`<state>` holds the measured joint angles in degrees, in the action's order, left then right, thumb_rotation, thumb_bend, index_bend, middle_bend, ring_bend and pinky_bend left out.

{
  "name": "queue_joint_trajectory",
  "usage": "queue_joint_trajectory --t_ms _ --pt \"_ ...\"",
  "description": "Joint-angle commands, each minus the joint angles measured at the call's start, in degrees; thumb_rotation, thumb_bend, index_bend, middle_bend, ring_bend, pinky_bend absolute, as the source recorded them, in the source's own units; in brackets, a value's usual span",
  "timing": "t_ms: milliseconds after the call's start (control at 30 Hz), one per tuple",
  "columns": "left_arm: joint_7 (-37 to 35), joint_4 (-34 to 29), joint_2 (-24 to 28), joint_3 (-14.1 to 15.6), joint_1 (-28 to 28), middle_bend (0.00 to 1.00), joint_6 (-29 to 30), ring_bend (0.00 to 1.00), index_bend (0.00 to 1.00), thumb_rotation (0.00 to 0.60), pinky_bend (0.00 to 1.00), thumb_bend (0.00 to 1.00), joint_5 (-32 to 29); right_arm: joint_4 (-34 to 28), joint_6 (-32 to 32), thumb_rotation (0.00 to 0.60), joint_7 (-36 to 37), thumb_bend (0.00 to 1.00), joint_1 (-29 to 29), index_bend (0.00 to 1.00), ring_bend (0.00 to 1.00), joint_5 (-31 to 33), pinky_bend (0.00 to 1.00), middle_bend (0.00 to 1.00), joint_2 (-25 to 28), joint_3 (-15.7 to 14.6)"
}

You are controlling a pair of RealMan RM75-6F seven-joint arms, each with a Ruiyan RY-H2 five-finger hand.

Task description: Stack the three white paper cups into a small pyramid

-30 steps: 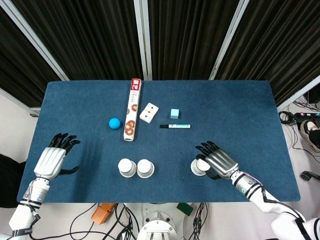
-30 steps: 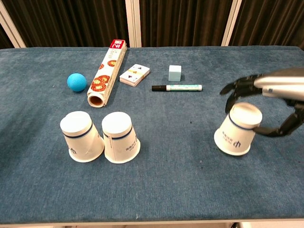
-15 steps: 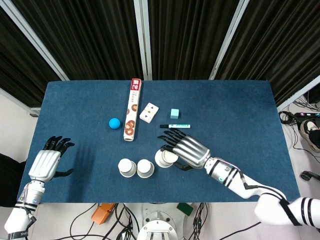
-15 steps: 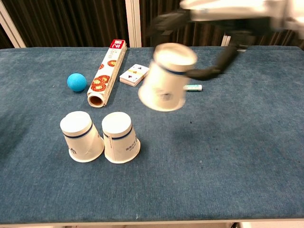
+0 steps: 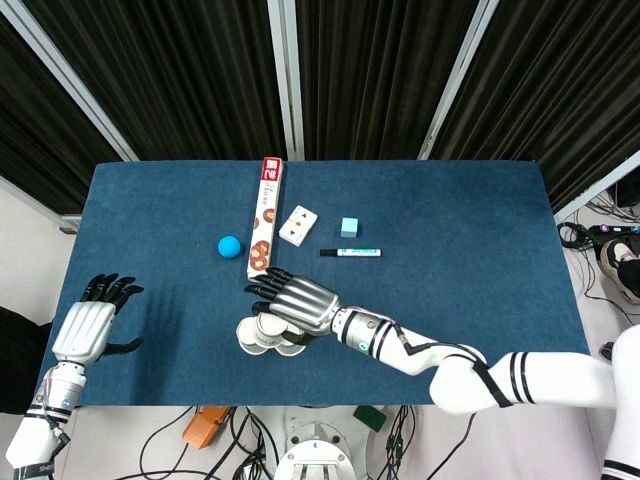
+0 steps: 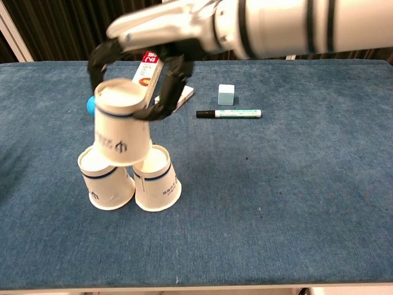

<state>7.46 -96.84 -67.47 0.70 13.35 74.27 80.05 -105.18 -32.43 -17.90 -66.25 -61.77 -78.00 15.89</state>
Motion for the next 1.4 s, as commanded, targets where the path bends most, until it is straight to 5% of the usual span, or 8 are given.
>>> queue_joint_trajectory --t_ms 33,333,867,1067,1400 --pt "-0.32 0.27 -0.03 -0.01 -0.18 0.14 -0.10 0.06 0.22 0.600 0.01 0.15 -0.08 1.23 -0.15 0.600 -2.12 0.57 -2.62 0.41 0.00 3.28 0.02 0.13 -1.94 -1.18" --pt "-1.51 1.18 -0.13 -0.04 -0.89 0.14 0.24 0.07 0.22 0.600 0.01 0.15 0.23 0.59 -2.65 0.600 -4.44 0.57 -5.82 0.32 0.00 7.71 0.02 0.13 -2.15 -3.43" --pt "-1.34 0.91 0.07 -0.30 -1.62 0.14 0.81 0.07 0.22 0.600 0.01 0.15 0.77 -1.67 -7.30 0.600 -4.11 0.57 -5.84 0.11 0.00 6.22 0.01 0.13 -0.43 -5.52" --pt "-2.75 1.88 0.51 -1.03 -2.32 0.14 2.58 0.07 0.22 0.600 0.01 0.15 1.14 -5.05 -20.35 0.600 -4.51 0.56 3.10 0.01 0.00 -1.04 0.01 0.12 4.95 -8.99" --pt "-5.37 7.26 -0.19 -2.86 -5.02 0.14 9.41 0.06 0.22 0.600 0.01 0.14 2.40 -1.16 -48.89 0.600 5.46 0.40 30.40 0.00 0.00 -18.03 0.00 0.02 14.45 -22.35"
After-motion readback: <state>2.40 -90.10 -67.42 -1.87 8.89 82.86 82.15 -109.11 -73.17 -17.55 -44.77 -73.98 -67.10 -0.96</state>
